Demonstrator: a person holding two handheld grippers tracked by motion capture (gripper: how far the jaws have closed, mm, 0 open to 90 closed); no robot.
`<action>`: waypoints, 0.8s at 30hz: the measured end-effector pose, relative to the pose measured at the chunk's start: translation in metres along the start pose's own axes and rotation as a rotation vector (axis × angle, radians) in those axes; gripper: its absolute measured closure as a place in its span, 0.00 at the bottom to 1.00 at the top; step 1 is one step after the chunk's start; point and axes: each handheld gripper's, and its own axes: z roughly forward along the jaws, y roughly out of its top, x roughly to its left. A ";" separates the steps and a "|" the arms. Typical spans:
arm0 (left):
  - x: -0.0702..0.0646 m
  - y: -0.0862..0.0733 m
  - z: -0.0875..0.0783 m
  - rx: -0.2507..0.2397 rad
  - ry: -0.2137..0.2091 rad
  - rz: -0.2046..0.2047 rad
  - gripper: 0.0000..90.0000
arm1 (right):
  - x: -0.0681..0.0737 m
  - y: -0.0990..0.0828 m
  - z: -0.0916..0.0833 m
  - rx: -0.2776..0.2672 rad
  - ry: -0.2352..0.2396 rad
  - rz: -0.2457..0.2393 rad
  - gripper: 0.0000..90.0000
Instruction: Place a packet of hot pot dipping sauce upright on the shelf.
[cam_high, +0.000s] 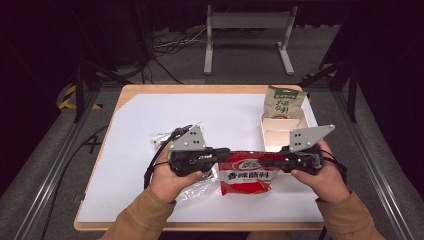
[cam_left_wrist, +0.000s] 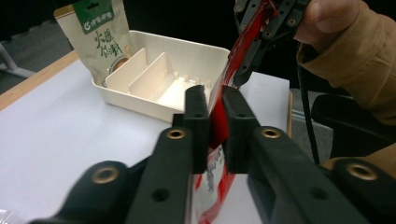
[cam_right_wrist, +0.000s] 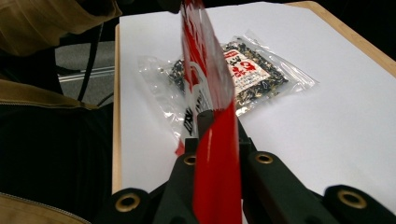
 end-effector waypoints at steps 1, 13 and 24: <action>0.001 -0.001 -0.002 -0.007 0.012 -0.007 0.82 | 0.000 0.001 0.000 -0.001 -0.001 0.007 0.99; 0.015 -0.019 -0.023 -0.024 0.092 -0.048 0.53 | -0.005 0.013 -0.009 -0.017 -0.016 0.019 0.98; 0.028 -0.040 -0.045 -0.004 0.170 -0.085 0.50 | -0.012 0.028 -0.020 -0.054 -0.024 0.019 0.99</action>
